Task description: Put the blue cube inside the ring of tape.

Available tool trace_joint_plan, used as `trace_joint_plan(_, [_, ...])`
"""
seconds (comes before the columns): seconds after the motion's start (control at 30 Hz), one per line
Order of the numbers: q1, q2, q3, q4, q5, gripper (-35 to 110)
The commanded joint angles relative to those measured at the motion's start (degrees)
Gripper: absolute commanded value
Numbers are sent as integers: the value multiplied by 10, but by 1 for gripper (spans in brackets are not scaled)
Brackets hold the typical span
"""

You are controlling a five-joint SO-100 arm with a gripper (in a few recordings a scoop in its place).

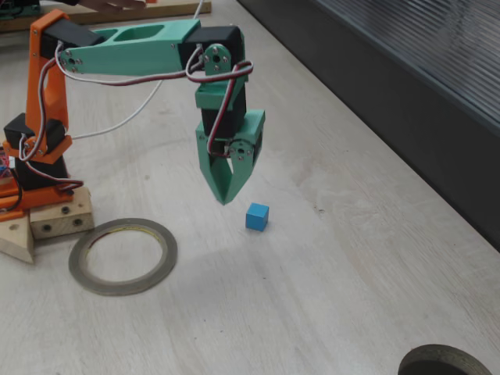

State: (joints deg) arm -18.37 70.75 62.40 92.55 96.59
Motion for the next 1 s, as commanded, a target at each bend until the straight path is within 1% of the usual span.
trace_joint_plan(0.0, [-16,6,-36,5,10,3])
trace_joint_plan(0.3, [-16,6,-40,7,5,4])
trace_joint_plan(0.37, [-16,6,-40,8,5,6])
trace_joint_plan(0.47, [-16,6,-40,9,6,15])
trace_joint_plan(0.73, [-11,6,-33,17,5,48])
trace_joint_plan(0.83, [-12,5,-33,74,5,56])
trace_joint_plan(0.9, [-14,5,-33,131,5,58])
trace_joint_plan(0.97, [-14,5,-37,166,9,59])
